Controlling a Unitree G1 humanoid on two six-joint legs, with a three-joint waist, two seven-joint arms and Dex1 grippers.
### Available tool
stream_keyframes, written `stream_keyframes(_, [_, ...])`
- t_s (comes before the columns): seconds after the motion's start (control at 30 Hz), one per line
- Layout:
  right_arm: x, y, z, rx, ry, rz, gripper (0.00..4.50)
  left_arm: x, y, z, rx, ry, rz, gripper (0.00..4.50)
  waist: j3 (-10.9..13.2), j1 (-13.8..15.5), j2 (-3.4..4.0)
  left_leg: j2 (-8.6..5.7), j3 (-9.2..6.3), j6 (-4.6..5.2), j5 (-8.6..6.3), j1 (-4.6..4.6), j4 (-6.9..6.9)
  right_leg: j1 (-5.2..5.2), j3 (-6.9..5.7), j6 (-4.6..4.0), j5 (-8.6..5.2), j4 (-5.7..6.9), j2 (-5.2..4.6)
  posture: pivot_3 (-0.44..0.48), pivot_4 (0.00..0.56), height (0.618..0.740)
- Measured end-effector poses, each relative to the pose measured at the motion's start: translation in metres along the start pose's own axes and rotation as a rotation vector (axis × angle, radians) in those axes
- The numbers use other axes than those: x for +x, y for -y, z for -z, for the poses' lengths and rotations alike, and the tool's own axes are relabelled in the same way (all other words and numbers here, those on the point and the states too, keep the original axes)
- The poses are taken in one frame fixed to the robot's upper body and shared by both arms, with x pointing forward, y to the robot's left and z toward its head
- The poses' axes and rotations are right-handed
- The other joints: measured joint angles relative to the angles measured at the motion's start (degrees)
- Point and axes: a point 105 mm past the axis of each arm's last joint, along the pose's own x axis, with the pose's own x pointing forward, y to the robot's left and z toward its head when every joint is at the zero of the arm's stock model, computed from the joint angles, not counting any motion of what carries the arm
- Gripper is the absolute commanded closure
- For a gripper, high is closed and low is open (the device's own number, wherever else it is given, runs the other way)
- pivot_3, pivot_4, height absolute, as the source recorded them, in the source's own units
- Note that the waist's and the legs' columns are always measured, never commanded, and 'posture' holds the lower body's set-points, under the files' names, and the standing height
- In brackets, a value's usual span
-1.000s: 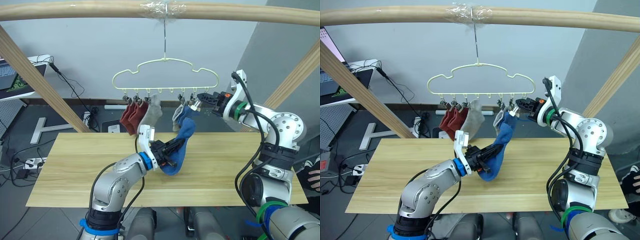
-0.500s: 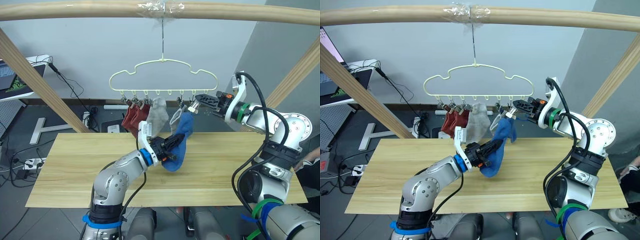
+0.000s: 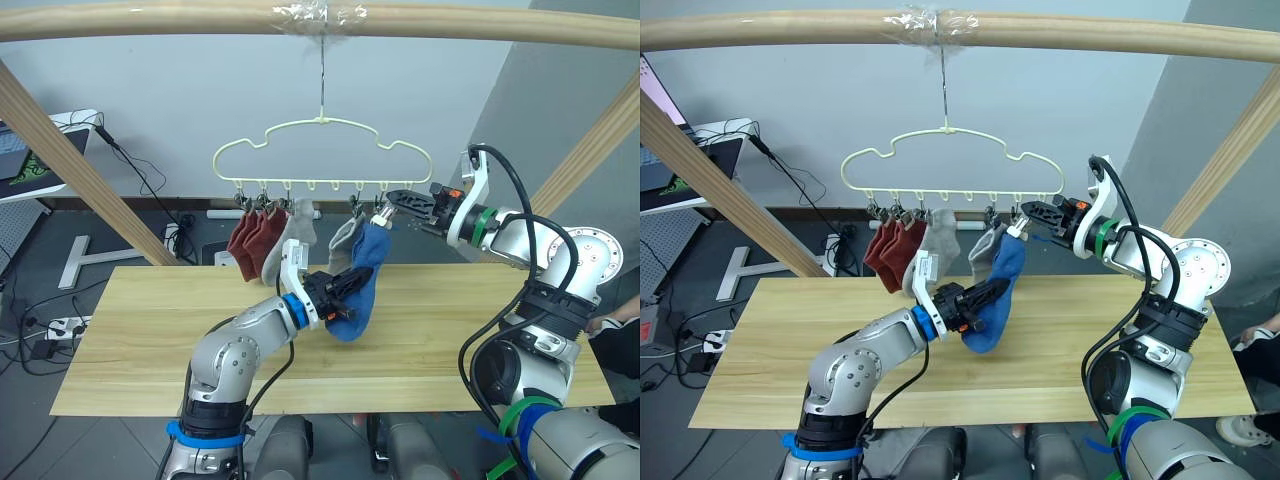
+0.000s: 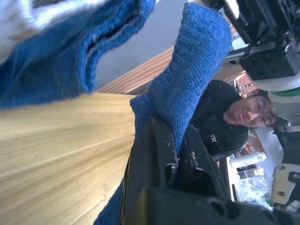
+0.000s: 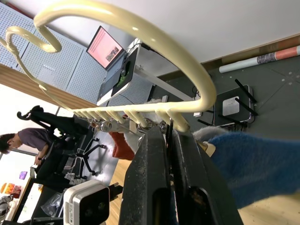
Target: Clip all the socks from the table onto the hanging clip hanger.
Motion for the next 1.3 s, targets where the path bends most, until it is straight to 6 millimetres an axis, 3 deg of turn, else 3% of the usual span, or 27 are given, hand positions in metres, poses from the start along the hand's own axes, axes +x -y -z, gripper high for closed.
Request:
stream_keyframes(0.37, [0.001, -0.001, 0.001, -0.005, -0.006, -0.006, 4.50, 0.003, 0.003, -0.007, 0.002, 0.019, 0.017, 4.48, 0.0, -0.8, 0.00, 0.00, -0.01, 0.00, 0.00, -0.02, 0.00, -0.01, 0.00, 0.00, 0.00, 0.00, 0.00, 0.025, 0.229, 0.740])
stream_keyframes(0.47, [0.000, -0.002, 0.000, -0.005, -0.005, -0.014, 3.71, 0.004, 0.005, -0.007, 0.000, 0.023, 0.022, 4.50, 0.0, -0.9, 0.00, 0.00, -0.01, 0.00, 0.00, -0.02, -0.01, -0.01, 0.00, 0.01, 0.00, -0.01, 0.01, 0.026, 0.231, 0.740])
stream_keyframes(0.8, [-0.002, -0.007, -0.002, 0.007, 0.014, -0.058, 0.05, 0.005, 0.006, -0.010, 0.007, 0.026, 0.027, 4.50, 0.0, -0.9, 0.00, -0.02, 0.00, 0.00, 0.00, -0.04, 0.00, -0.01, 0.00, 0.01, 0.00, -0.02, 0.02, 0.030, 0.229, 0.740])
stream_keyframes(1.1, [-0.014, -0.001, -0.021, -0.039, 0.088, -0.014, 0.01, 0.017, 0.017, -0.005, 0.008, 0.006, 0.099, 4.50, 0.0, -0.9, 0.00, -0.09, 0.02, 0.00, 0.00, -0.09, 0.01, -0.01, 0.01, 0.02, -0.01, -0.08, 0.06, 0.012, 0.222, 0.740])
stream_keyframes(1.3, [-0.016, 0.010, -0.020, -0.067, 0.095, 0.038, 0.00, 0.023, 0.017, 0.007, -0.066, -0.023, 0.137, 2.80, 0.0, -1.0, 0.00, -0.03, 0.00, 0.00, 0.00, -0.08, -0.01, -0.02, -0.01, 0.07, -0.04, -0.05, 0.08, 0.005, 0.216, 0.740])
